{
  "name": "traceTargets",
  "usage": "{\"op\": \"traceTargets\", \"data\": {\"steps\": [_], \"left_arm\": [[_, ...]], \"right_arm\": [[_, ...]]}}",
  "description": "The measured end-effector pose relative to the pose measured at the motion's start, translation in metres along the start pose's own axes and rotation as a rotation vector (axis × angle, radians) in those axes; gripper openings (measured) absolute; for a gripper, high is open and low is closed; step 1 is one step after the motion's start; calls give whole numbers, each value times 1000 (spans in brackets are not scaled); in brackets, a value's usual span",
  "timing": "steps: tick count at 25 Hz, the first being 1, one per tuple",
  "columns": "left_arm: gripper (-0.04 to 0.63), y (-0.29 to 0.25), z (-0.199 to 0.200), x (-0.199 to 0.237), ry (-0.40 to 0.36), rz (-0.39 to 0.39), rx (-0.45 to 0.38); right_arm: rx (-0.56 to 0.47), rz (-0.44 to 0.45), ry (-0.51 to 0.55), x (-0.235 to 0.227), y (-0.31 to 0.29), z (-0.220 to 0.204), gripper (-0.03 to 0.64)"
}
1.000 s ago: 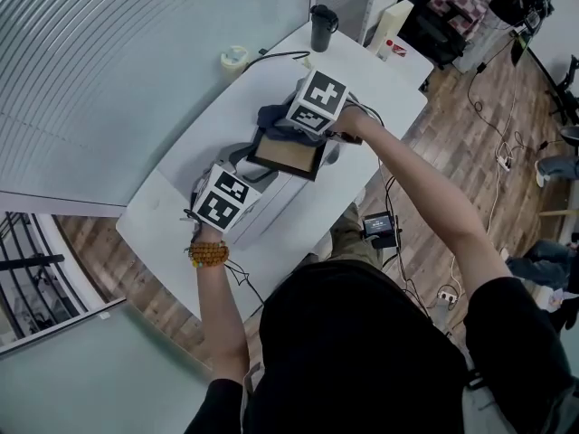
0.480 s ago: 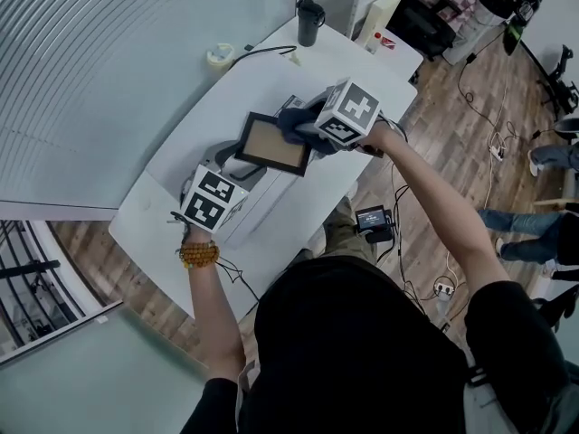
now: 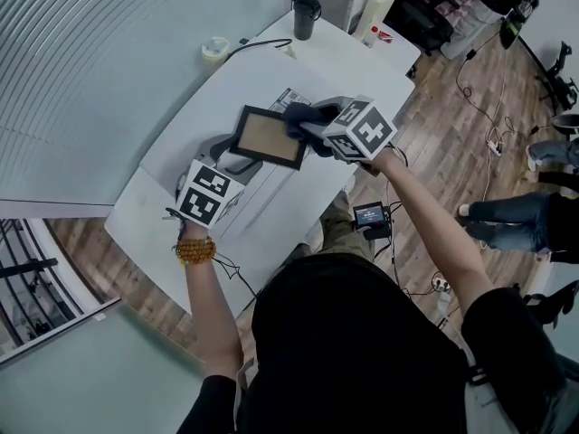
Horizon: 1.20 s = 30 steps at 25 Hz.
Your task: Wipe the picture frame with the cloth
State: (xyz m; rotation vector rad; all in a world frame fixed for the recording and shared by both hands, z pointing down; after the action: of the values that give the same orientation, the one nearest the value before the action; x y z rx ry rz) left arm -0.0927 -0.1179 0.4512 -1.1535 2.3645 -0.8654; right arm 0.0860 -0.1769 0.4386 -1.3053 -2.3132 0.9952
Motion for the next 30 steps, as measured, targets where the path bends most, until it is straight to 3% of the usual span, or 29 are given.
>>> {"op": "traceTargets", "data": {"steps": [5, 12, 17, 19, 22, 23, 25, 27, 30], "left_arm": [[293, 0, 1, -1, 5, 4, 1], [293, 1, 2, -1, 5, 1, 0], [293, 0, 0, -1, 6, 1, -1], [293, 1, 1, -1, 8, 4, -5], [276, 2, 2, 1, 34, 21, -24], [272, 3, 2, 2, 42, 25, -27], [272, 3, 2, 1, 46, 33, -27], [273, 3, 3, 0, 40, 45, -28], [275, 3, 3, -2, 36, 55, -29]], "right_arm": [[-8, -48, 25, 10, 3, -1, 83], [-2, 15, 73, 61, 4, -4, 81], [2, -37, 139, 83, 1, -6, 78], [-27, 4, 132, 88, 6, -7, 78], [-141, 159, 128, 104, 24, -6, 80], [-180, 163, 143, 107, 30, -4, 80], [-199, 52, 243, 104, 41, -2, 81], [-148, -94, 381, 94, 43, -2, 81], [-26, -115, 551, 87, 25, -9, 83]]}}
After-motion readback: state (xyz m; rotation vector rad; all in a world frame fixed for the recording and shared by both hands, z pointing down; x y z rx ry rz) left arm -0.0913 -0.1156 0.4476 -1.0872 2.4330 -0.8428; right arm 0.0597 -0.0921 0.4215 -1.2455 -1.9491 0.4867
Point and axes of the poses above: the fingertips, and each gripper's own axes: y backward along the fingers, x to its left, z out of its top, the point moved 6 cm from there along y, backward along the fingers
